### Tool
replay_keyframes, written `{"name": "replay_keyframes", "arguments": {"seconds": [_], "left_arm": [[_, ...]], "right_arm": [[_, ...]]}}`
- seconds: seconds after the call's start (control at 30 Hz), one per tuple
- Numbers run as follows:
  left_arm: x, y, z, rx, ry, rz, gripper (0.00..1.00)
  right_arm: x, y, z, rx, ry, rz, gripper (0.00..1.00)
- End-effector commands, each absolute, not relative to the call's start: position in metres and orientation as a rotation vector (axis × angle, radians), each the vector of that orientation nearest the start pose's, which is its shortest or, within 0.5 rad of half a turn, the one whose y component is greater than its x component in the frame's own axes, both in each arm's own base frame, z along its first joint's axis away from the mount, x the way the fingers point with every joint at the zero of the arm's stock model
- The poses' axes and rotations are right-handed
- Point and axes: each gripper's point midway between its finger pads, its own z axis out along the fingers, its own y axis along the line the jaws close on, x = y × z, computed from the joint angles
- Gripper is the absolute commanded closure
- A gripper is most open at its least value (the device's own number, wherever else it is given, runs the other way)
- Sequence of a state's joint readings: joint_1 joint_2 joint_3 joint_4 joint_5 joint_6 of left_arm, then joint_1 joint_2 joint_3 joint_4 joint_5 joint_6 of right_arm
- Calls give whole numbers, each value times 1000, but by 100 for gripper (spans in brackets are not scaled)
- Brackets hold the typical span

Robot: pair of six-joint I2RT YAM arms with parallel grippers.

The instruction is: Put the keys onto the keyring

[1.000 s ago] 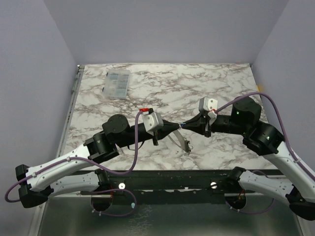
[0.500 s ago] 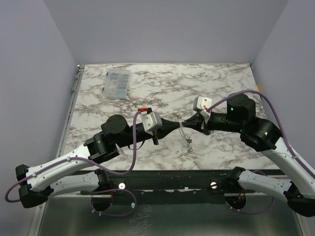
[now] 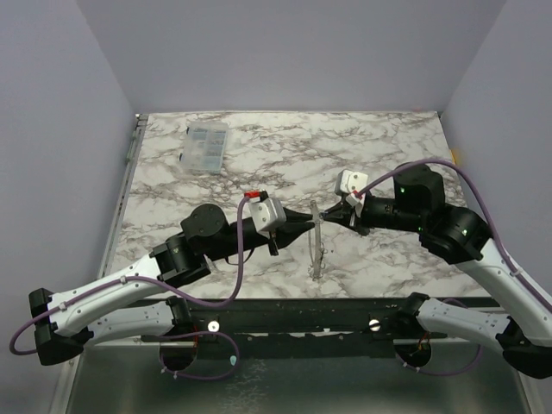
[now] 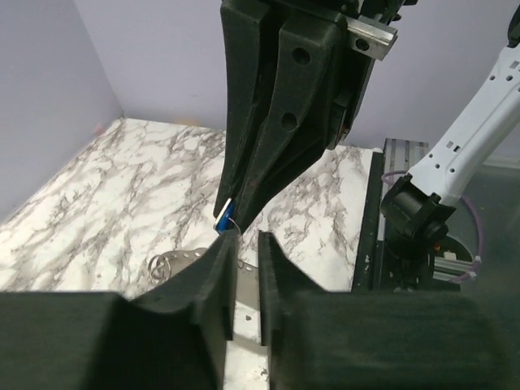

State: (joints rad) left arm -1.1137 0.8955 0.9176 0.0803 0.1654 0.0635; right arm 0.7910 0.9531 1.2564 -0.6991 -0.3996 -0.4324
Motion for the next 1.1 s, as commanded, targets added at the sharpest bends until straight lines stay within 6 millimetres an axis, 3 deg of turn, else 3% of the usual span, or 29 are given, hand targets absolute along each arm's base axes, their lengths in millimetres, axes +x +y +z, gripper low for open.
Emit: {"name": "replay_keyframes", "arguments": {"seconds": [0.0,0.1,0.17,0.2,0.3,0.4,0.57,0.67,0.8,1.0,1.07], "left_arm": [[143,-316,355,925,1269,-900,63],[152,-307,338,900,1342,-837,36],[166,-294,322,840,1422,-742,7],[174,-285,315,802,1465,-689,2],[191,-261,294,715,1560,-545,1],[196,-240,282,662,1590,-471,1],[198,-202,275,537,1576,-394,1],[202,-175,269,456,1552,-323,1],[199,-155,273,407,1503,-310,1],[197,-135,284,321,1476,-298,2],[197,-130,285,300,1472,-293,2]], "right_arm": [[181,237,330,-1335,1483,527,99],[188,235,318,-1337,1525,488,99],[195,234,309,-1334,1565,457,99],[200,235,304,-1331,1589,443,99],[218,239,289,-1307,1671,392,99],[237,248,277,-1275,1743,352,99],[264,281,254,-1263,1828,390,99],[282,304,253,-1231,1839,425,99],[307,337,255,-1203,1854,462,99],[343,387,286,-1172,1791,510,99],[350,396,285,-1167,1776,523,99]]}}
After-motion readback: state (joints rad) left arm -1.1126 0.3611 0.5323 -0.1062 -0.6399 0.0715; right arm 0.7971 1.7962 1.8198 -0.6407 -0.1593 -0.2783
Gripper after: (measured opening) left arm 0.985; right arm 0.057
